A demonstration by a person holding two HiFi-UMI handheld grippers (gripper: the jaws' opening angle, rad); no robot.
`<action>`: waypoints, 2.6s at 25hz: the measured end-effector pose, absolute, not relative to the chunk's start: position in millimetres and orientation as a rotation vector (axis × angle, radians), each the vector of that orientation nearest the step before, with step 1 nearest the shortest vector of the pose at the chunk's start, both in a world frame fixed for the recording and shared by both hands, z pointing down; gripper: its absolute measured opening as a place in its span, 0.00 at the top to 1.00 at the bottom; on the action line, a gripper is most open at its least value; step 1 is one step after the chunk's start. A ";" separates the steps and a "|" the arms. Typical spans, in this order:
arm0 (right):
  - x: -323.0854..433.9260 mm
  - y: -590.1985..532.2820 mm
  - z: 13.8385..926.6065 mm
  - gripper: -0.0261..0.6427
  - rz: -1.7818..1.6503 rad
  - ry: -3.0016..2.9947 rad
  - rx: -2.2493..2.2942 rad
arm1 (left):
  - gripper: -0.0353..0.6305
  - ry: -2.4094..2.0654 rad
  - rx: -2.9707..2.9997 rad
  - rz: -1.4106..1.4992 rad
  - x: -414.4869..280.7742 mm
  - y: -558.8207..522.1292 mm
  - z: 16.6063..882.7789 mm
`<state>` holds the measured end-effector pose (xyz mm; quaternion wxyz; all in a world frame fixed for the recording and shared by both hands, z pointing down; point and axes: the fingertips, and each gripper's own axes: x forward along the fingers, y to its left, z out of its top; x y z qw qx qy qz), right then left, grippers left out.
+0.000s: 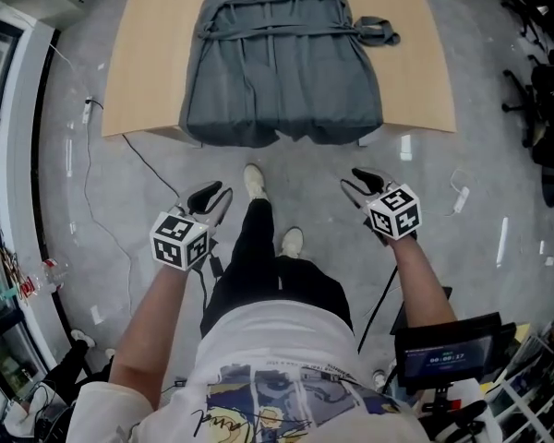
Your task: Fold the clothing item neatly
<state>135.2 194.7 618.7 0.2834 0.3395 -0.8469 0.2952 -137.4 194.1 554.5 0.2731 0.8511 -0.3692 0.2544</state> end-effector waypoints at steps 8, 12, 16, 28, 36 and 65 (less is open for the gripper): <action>202.9 184.8 698.0 0.66 0.811 -2.177 1.027 | 0.65 -1.126 2.120 0.734 -182.9 167.7 647.6; 217.2 161.2 722.9 0.63 0.806 -2.163 1.064 | 0.58 -1.171 2.094 0.740 -199.2 138.7 680.9; 216.4 123.6 756.8 0.56 0.784 -2.166 1.063 | 0.50 -1.196 2.084 0.799 -216.7 107.2 721.5; 199.6 79.6 813.4 0.43 0.783 -2.259 0.955 | 0.29 -1.040 2.136 0.819 -216.6 54.6 796.8; 208.3 57.0 819.3 0.43 0.749 -2.250 0.999 | 0.29 -0.963 2.215 0.802 -194.6 32.0 799.3; 142.4 167.0 698.4 0.92 0.907 -2.430 0.891 | 0.90 -0.721 2.224 0.669 -135.0 137.7 694.7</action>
